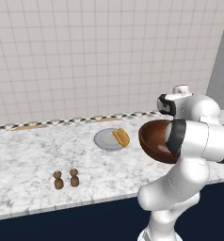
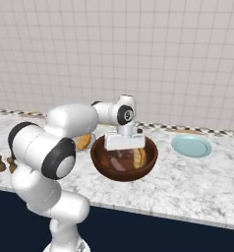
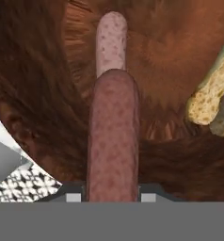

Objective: Place one bun and one sausage from the bowl on each plate.

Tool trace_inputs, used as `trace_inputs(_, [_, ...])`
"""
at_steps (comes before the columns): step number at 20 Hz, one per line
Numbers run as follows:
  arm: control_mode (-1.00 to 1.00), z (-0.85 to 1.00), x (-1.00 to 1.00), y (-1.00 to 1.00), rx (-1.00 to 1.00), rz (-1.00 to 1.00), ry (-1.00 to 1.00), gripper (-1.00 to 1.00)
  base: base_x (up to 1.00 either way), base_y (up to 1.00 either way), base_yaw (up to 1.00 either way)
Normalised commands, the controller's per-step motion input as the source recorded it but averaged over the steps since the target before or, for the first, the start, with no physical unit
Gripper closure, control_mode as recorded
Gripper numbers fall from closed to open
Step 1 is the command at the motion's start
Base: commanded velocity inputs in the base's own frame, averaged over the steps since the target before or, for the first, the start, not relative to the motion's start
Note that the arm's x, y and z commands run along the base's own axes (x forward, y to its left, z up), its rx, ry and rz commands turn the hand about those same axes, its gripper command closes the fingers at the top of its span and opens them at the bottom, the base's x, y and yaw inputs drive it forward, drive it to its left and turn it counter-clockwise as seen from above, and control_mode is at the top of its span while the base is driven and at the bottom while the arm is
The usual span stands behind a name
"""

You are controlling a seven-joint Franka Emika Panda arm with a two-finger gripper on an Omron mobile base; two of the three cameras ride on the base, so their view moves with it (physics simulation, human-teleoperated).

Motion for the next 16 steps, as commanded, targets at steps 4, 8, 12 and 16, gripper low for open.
trace_inputs(4, [-1.0,0.5,0.01,1.0,0.0,-0.11,-0.18,1.0,0.0,0.0,0.0])
trace_inputs(8, [-1.0,0.36,0.2,1.0,0.0,-0.16,-0.12,1.0,0.0,0.0,0.0])
trace_inputs(12, [-1.0,0.11,0.22,1.0,0.0,-0.17,-0.03,1.0,0.0,0.0,0.0])
trace_inputs(16, [-1.0,0.02,0.22,1.0,0.0,-0.22,0.0,1.0,0.0,0.0,0.0])
